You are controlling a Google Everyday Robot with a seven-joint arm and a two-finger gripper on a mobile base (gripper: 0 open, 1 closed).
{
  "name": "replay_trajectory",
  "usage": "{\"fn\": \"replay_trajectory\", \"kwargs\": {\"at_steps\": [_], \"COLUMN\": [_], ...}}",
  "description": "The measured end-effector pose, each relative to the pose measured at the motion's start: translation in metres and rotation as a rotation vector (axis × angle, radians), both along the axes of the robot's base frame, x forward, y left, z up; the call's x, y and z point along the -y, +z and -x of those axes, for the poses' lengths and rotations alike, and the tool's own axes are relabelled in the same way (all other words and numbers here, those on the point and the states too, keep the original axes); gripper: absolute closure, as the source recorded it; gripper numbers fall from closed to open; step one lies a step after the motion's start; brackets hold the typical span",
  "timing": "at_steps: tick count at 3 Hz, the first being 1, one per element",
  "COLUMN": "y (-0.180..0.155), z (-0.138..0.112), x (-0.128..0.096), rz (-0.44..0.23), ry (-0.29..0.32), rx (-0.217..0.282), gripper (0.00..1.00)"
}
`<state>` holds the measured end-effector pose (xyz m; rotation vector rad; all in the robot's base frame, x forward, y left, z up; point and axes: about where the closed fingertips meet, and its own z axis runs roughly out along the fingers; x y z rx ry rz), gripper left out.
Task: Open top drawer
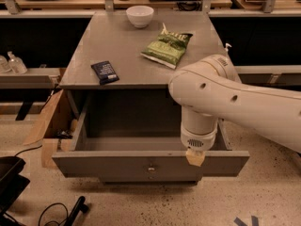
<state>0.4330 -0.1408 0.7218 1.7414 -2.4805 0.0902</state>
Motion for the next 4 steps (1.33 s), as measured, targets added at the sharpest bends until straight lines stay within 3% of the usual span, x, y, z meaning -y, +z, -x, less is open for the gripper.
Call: {"fn": "replay_trajectory", "kwargs": {"at_steps": [1, 2, 3, 4], "y": [0.001, 0.006, 0.029, 0.033], "z": [-0.002, -0.033, -0.075, -0.115], "x": [0.001, 0.003, 0.004, 0.008], "rz": [0.008, 0.024, 0.060, 0.017], "ry": [-0.005, 0.056, 0.110, 0.139], "rx": [0.012, 0.107, 0.215, 0.281], "gripper": [0.75, 0.47, 0.62, 0.85]}}
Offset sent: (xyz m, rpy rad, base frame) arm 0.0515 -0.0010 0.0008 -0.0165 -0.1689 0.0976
